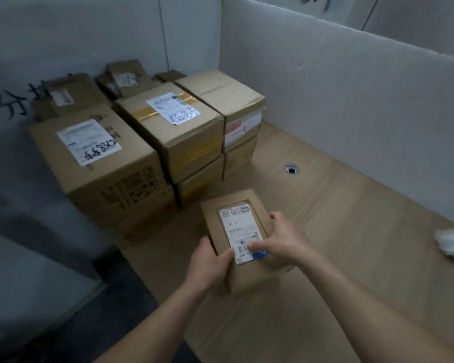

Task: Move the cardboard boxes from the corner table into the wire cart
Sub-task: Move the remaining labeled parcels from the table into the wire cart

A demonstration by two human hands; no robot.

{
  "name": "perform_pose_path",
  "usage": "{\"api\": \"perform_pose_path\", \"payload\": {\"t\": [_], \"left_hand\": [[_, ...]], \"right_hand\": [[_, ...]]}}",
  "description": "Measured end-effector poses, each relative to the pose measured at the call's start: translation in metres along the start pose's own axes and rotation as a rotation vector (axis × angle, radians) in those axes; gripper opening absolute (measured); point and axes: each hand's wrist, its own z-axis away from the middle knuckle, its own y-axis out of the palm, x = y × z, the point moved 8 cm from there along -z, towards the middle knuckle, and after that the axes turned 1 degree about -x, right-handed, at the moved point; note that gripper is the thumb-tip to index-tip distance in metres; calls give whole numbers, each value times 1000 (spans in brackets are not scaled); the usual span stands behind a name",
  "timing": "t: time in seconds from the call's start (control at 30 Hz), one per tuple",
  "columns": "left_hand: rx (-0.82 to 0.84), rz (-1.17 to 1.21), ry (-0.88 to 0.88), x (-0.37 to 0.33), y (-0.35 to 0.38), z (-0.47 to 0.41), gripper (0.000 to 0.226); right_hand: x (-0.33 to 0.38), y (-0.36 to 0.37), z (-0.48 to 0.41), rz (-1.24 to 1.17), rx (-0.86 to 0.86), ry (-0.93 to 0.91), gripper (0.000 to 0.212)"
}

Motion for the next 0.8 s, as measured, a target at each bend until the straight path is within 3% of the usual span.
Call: {"api": "perform_pose_path", "payload": {"t": [0.13, 0.37, 0.8], "left_hand": [[-40, 3, -11, 44, -36, 45, 54], [-184, 5, -124, 151, -140, 132, 50], [-677, 132, -249, 249, -348, 243, 51]], "right_hand": [[19, 42, 63, -69, 0, 24, 73], [96, 147, 160, -193, 129, -119, 42], [338, 233, 261, -58, 292, -605, 38]]}}
